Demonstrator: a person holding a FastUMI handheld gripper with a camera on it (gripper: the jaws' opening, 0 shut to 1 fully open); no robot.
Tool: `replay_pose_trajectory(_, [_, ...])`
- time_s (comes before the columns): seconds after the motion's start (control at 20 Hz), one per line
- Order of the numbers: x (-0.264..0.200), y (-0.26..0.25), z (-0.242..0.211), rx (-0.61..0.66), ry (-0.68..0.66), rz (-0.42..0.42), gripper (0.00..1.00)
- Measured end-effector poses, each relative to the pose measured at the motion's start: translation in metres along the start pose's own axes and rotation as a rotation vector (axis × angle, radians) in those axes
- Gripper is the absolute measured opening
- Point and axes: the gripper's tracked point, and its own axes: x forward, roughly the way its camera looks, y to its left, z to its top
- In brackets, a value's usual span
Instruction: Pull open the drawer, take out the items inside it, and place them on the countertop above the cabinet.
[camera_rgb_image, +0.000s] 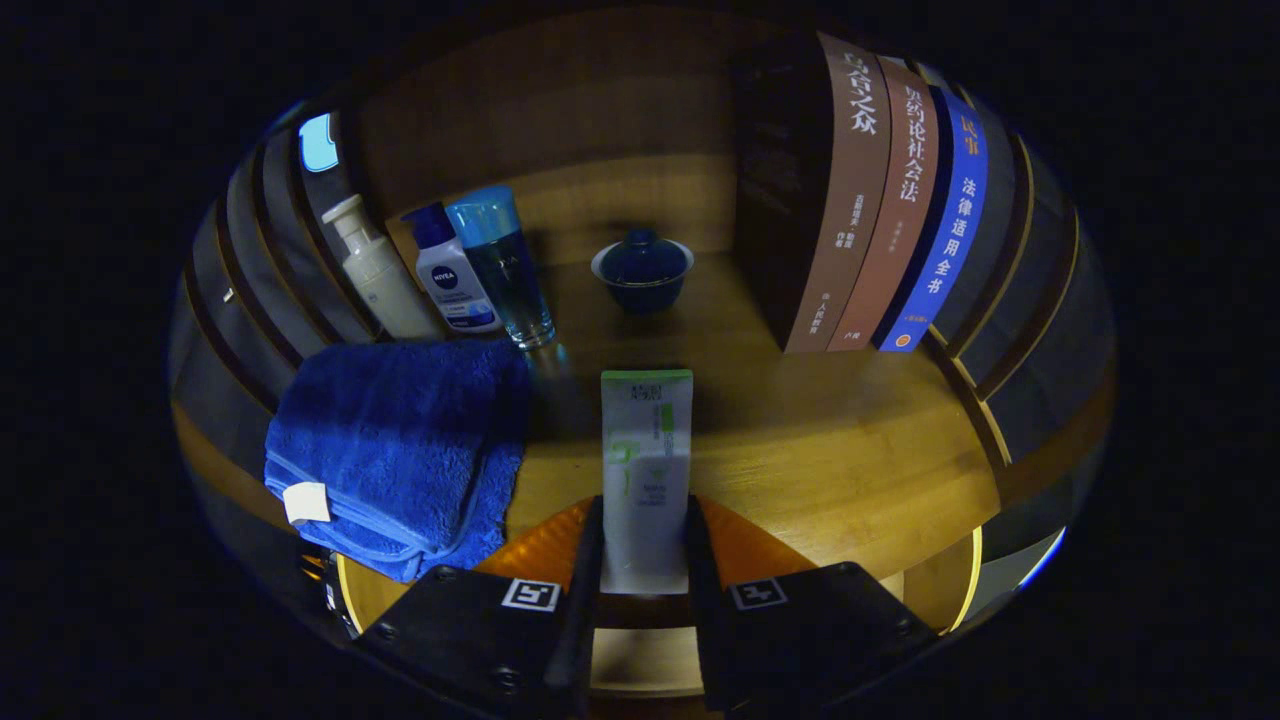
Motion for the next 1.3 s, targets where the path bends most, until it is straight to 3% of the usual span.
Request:
replay_pose_trajectory(0.15, [-0.007, 0.000, 0.008, -0.007, -0.045, 0.000, 0.56])
replay_pose_trajectory(0.25, [-0.018, -0.001, 0.011, -0.003, -0.066, -0.005, 1.00])
replay_pose_trajectory(0.5, [-0.060, 0.001, 0.011, 0.001, -0.211, 0.031, 1.00])
replay_pose_trajectory(0.75, [-0.144, 0.011, -0.011, -0.005, -0.440, 0.081, 1.00])
replay_pose_trajectory(1.0, [-0.216, 0.017, -0.065, -0.010, -0.660, 0.105, 1.00])
replay_pose_trajectory(1.3, [-0.229, 0.014, -0.151, -0.033, -0.743, 0.110, 1.00])
